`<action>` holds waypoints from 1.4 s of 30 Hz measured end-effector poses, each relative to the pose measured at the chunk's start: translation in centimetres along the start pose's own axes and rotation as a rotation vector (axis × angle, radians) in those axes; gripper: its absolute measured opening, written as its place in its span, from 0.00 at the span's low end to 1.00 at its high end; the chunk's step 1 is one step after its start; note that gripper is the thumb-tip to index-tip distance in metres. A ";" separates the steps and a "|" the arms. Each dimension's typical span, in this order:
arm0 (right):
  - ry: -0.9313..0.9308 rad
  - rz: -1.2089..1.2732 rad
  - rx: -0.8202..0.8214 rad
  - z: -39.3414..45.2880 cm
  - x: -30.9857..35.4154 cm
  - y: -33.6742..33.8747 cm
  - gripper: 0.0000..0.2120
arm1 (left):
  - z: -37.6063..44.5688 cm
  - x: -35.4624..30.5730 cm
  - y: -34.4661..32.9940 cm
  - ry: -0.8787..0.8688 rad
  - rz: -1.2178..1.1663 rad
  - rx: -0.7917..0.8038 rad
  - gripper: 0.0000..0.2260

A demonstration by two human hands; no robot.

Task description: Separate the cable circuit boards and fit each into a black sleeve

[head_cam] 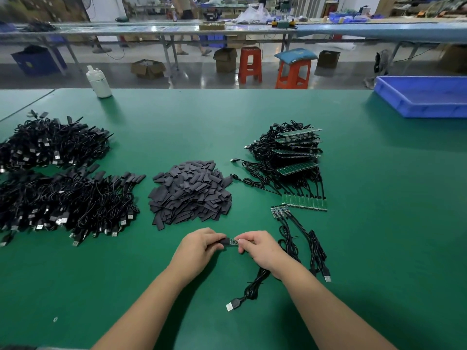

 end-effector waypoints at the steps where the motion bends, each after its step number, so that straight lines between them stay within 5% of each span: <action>1: 0.005 -0.006 -0.001 0.0 0.1 0.0 0.11 | 0.0 -0.2 -0.1 -0.021 0.021 0.020 0.10; 21: -0.003 0.029 0.031 0.5 -0.5 -0.6 0.08 | 1.1 -2.5 -1.9 -0.026 0.224 0.151 0.12; 42: -0.036 0.244 0.174 0.2 0.1 -1.9 0.17 | 1.0 -2.3 -1.8 0.021 0.057 0.089 0.09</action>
Point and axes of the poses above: each hand's wrist, its own z-axis towards the middle knuckle, its own y-axis out of the back of the hand, x = y × z, the point moved 9 cm from there along z, towards the middle knuckle, and after that the axes turned 12 degrees about -z, right-handed, at the moved point
